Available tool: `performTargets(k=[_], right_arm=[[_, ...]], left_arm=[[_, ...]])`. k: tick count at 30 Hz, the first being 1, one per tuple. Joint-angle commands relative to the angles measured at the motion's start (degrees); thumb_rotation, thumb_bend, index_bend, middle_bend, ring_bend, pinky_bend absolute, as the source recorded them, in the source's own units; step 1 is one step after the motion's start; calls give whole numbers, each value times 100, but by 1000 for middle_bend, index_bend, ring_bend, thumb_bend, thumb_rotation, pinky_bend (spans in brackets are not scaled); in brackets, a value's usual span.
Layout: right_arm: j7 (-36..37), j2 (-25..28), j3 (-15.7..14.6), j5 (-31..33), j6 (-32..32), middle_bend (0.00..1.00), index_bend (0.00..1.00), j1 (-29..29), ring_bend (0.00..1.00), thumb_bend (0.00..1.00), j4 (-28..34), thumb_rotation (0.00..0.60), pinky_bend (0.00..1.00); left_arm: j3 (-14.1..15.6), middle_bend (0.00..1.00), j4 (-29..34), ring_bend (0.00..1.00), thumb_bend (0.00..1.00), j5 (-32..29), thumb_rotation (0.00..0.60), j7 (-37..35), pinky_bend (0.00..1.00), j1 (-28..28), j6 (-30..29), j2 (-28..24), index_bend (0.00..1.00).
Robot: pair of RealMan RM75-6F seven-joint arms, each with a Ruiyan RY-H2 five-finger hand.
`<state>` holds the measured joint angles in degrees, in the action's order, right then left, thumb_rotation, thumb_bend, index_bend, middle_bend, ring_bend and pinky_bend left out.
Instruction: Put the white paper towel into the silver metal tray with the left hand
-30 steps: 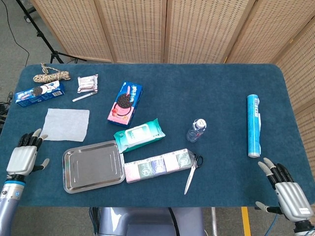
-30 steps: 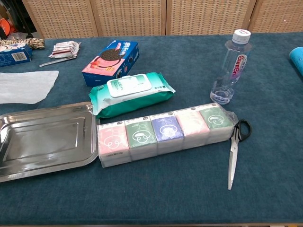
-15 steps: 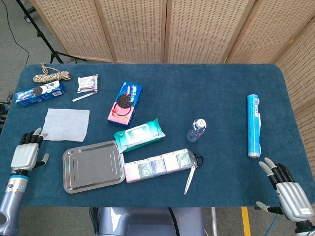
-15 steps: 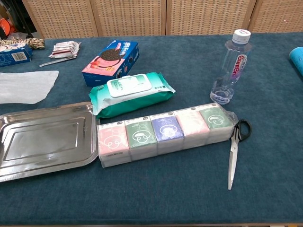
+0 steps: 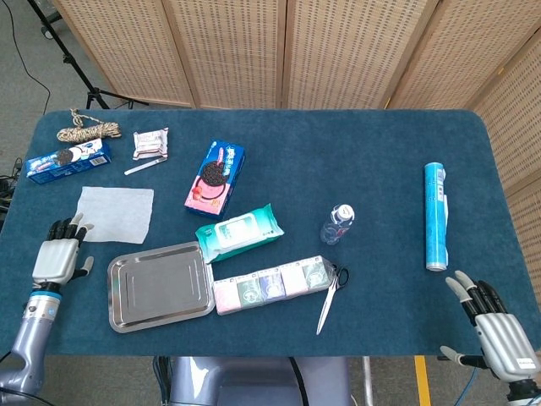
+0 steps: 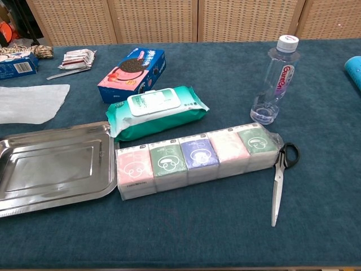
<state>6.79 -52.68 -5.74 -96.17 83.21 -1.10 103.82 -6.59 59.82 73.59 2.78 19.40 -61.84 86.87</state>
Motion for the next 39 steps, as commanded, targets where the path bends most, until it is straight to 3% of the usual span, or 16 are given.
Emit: performTargets(k=[1,39], right_arm=[[38,8,9,7,13,0,0,1,0,0,-13,600,0],[115,16,28,-9,76,0,0,28,0,0,-45,600,0]], left_arm=[[-24,0,-118,0,412,57,549,69,0,111,22,93,213],[-47,0,-929,0,457,-15,550,173,0,383,178,679,306]])
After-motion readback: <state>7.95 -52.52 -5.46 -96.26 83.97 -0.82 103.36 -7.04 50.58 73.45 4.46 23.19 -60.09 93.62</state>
